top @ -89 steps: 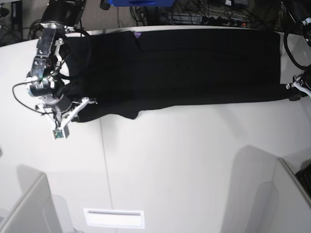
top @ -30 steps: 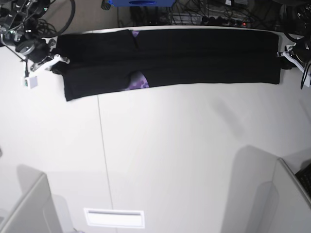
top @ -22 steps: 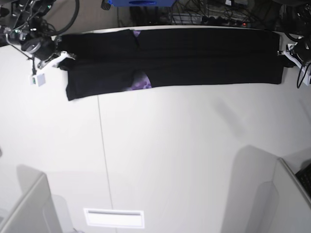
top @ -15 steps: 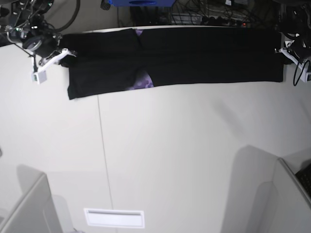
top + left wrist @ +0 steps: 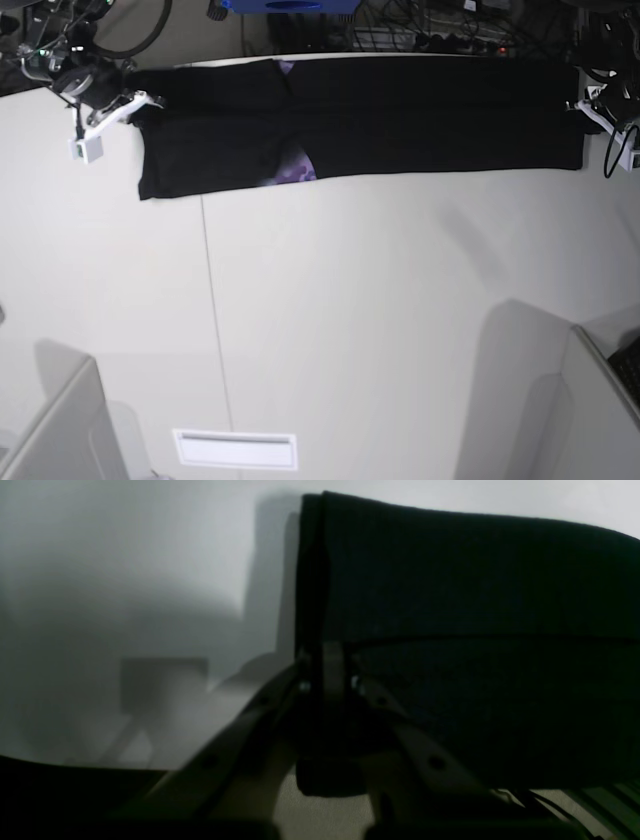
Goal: Fold the T-shirt properly
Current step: 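Release the folded edge and raise both grippers, then grasp the collar end with the right gripper and hem end with the left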
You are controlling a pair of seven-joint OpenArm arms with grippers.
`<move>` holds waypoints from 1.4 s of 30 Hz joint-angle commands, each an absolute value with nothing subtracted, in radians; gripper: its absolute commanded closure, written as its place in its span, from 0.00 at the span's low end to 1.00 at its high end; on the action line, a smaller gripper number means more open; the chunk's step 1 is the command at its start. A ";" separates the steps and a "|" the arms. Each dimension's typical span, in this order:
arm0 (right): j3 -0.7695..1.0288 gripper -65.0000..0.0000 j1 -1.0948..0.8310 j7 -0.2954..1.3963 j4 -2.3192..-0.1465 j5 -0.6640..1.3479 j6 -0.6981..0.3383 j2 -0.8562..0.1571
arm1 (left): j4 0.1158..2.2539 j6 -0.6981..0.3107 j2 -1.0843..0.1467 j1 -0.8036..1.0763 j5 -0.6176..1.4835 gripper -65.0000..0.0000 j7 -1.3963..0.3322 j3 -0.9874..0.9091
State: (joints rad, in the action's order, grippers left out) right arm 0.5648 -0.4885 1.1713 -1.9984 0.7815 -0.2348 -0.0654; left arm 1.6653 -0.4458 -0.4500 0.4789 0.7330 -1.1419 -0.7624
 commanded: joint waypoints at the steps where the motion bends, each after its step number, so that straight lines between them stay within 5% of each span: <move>1: 0.570 1.00 -0.489 1.159 -2.012 0.792 -0.231 -0.074 | 1.681 -0.447 -0.472 0.478 0.723 1.00 -1.135 -0.773; 3: 0.570 1.00 -0.490 1.159 -2.012 0.792 -0.216 -0.074 | 1.681 -0.447 -0.472 0.478 0.696 1.00 -1.135 -0.776; 7: 0.570 0.76 -0.490 1.156 -2.012 0.792 -0.151 -0.074 | 1.681 -0.447 -0.470 0.478 0.674 1.00 -1.133 -0.782; 13: 0.576 0.71 -0.490 1.148 -2.015 0.799 -0.154 -0.071 | 1.765 -0.447 -0.469 0.476 0.676 0.47 -1.133 -0.783; 18: 0.567 0.71 -0.484 1.052 -2.018 0.825 -0.171 -0.047 | 1.888 -0.444 -0.438 0.469 0.680 0.30 -1.133 -0.797; 21: 0.564 0.72 -0.463 1.009 -2.018 0.862 -0.252 -0.062 | 1.920 -0.446 -0.369 0.447 0.676 0.43 -1.135 -0.842; 25: 0.461 0.92 -0.384 1.009 -2.003 0.792 -0.286 -0.094 | 1.894 -0.443 -0.348 0.424 0.674 1.00 -1.135 -0.780; 26: 0.423 1.00 -0.360 1.007 -1.983 0.765 -0.286 -0.099 | 1.873 -0.443 -0.348 0.421 0.673 1.00 -1.135 -0.763; 42: 0.360 1.00 -0.179 0.851 -1.541 0.469 -0.286 -0.094 | 1.693 -0.444 -0.318 0.289 0.424 1.00 -1.133 -0.676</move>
